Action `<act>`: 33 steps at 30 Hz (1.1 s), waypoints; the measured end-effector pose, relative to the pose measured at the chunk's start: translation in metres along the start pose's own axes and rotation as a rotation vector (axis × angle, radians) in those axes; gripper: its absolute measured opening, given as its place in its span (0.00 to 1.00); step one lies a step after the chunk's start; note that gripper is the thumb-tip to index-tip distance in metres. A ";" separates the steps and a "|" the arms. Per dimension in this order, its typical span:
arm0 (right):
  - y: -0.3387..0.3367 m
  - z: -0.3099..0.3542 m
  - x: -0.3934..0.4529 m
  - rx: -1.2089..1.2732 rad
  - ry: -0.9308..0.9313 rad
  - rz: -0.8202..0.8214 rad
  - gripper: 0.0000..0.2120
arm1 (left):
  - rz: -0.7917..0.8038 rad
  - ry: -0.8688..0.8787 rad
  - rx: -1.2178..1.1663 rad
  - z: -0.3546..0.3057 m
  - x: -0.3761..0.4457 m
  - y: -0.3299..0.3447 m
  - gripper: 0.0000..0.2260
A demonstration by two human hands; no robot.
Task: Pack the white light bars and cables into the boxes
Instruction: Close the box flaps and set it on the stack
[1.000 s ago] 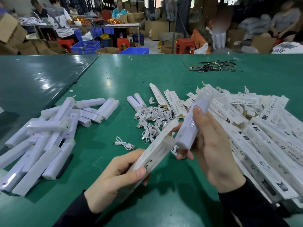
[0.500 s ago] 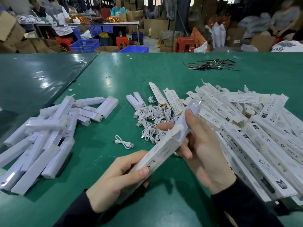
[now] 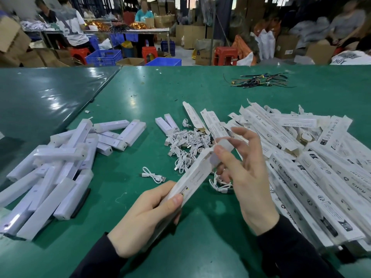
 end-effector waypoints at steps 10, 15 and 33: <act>0.004 -0.008 0.002 -0.009 0.033 0.034 0.11 | -0.096 0.007 0.021 -0.007 0.000 -0.009 0.27; 0.014 -0.009 0.000 -0.127 0.011 0.120 0.13 | -0.071 0.000 0.021 -0.008 0.000 -0.006 0.22; 0.049 -0.009 -0.016 -0.333 -0.088 0.471 0.07 | -0.013 0.084 0.087 -0.020 -0.001 0.002 0.21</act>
Point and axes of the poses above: each hand's wrist, its own x-axis towards the middle knuckle, its own y-axis out of the palm, z = x × y, the point moved 9 cm from there along x, towards the middle knuckle, and after that the axes turned 2 degrees about z, right-handed, at the moved point
